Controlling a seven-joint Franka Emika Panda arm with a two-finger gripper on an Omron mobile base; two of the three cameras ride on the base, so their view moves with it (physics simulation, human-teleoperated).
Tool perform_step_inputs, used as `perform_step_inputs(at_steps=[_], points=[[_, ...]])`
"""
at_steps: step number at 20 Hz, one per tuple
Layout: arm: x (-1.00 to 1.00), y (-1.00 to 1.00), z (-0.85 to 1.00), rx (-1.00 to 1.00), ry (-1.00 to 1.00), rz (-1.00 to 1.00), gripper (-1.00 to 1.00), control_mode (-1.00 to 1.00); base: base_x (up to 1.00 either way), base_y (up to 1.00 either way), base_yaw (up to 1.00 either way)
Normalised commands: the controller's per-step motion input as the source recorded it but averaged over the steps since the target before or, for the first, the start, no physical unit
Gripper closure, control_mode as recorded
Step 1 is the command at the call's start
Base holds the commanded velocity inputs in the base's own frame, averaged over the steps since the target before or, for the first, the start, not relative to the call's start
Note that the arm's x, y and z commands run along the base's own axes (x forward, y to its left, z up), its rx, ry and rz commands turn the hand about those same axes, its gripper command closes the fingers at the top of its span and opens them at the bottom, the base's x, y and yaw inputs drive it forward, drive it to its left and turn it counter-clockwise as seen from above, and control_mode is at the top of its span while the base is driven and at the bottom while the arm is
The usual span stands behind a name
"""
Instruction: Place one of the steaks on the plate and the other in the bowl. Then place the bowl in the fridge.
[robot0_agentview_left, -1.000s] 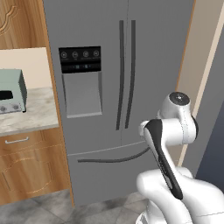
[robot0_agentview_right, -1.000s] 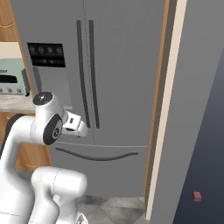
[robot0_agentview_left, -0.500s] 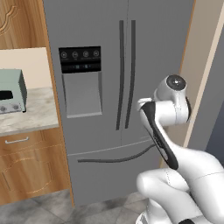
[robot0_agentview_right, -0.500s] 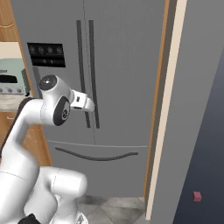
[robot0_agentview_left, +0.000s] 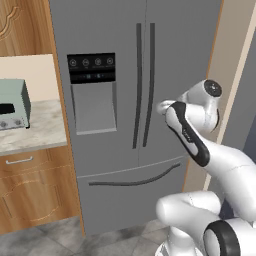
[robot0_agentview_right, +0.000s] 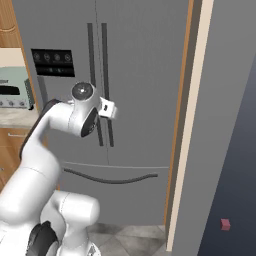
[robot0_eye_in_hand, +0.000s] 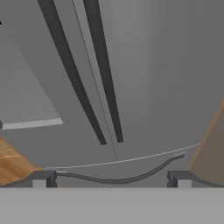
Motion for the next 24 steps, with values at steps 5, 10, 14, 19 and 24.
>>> perform_step_inputs(at_steps=[5, 10, 14, 19, 24], points=[[0.59, 0.04, 0.18, -0.04, 0.08, 0.00, -1.00, -1.00, 0.00, 0.00, 0.00], [0.62, 0.26, 0.00, -0.01, 0.00, 0.00, -1.00, -1.00, 0.00, 0.00, 0.00], [0.68, -0.03, 0.00, -0.09, 0.02, 0.00, -1.00, -1.00, 0.00, 0.00, 0.00], [0.74, -0.09, -0.04, -0.07, 0.01, 0.00, -1.00, -1.00, 0.00, 0.00, 0.00], [0.52, 0.00, -0.10, 0.00, -0.10, 0.00, -1.00, -1.00, 0.00, 0.00, 0.00]])
